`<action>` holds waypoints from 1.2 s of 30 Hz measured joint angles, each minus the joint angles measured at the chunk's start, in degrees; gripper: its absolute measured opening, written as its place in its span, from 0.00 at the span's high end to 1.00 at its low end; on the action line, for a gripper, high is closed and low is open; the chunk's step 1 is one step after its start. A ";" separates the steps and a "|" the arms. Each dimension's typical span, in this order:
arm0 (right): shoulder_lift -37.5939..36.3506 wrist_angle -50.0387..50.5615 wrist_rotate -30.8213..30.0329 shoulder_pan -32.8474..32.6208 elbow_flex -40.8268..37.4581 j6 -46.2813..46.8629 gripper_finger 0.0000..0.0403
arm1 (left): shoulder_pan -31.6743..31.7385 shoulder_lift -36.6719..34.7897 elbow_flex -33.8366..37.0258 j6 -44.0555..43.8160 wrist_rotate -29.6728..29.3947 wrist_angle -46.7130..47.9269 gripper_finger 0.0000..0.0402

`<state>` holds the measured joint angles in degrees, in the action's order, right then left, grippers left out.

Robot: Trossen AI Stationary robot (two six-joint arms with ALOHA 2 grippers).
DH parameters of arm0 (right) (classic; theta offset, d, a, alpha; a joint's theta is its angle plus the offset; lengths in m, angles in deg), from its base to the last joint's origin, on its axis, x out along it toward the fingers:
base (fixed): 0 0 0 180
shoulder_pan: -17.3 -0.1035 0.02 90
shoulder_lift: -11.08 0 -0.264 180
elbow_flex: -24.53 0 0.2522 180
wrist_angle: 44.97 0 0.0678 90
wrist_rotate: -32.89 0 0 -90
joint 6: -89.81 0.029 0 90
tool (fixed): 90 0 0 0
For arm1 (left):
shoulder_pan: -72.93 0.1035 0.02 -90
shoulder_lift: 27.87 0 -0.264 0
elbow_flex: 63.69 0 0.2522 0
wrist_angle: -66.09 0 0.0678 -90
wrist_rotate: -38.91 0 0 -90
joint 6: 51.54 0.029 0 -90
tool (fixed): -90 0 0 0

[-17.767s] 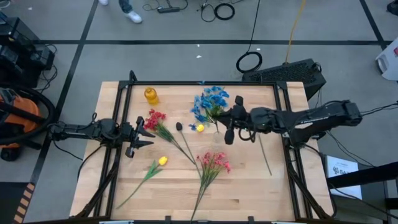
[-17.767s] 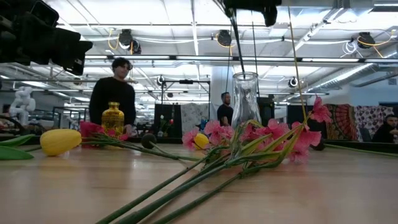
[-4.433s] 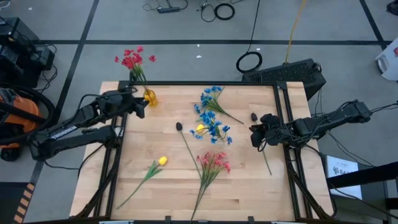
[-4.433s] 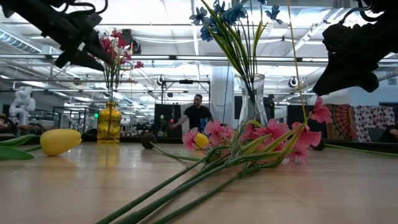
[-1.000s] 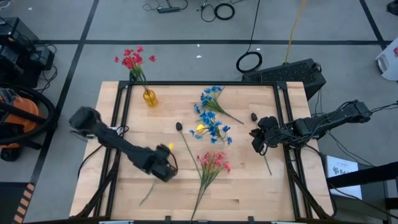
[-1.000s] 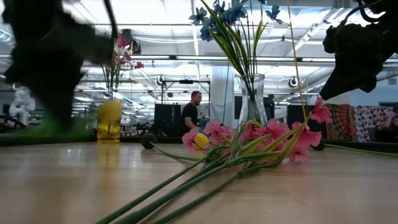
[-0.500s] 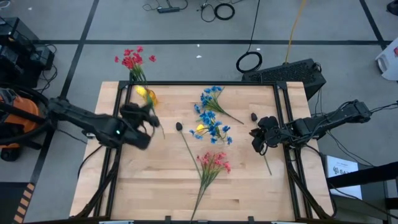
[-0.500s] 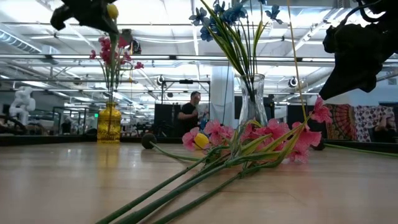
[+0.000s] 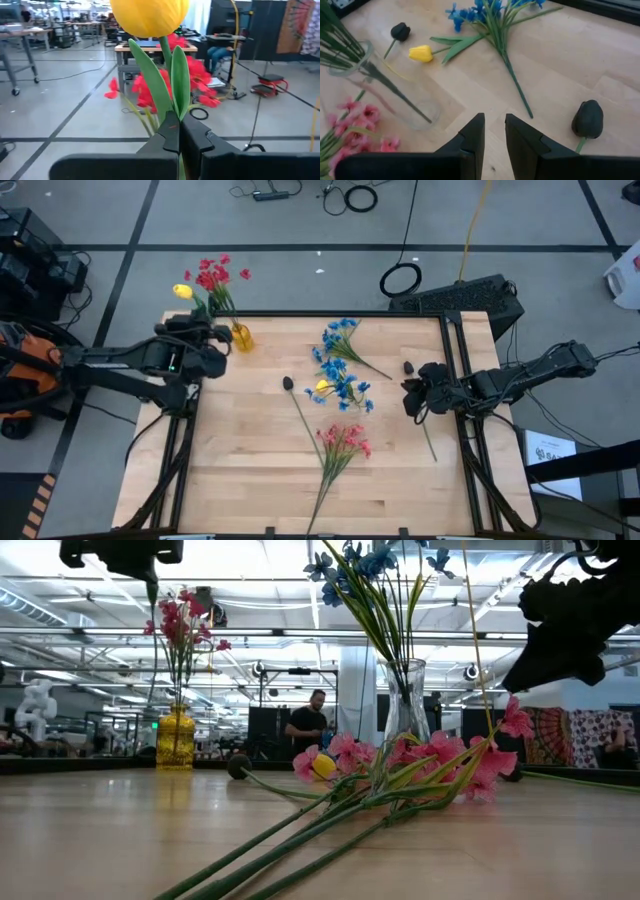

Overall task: Sort flowers into vase by color
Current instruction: Put the bottom yellow tulip into the yellow vase

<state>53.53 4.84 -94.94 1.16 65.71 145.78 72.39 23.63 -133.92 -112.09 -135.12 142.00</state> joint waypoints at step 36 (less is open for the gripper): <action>0.01 -0.04 -1.32 0.09 0.00 4.71 0.83 | 27.20 -5.77 12.65 63.91 64.37 -62.87 1.00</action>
<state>53.54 4.80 -96.26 1.25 65.71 150.48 99.59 17.86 -121.27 -48.18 -70.75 79.13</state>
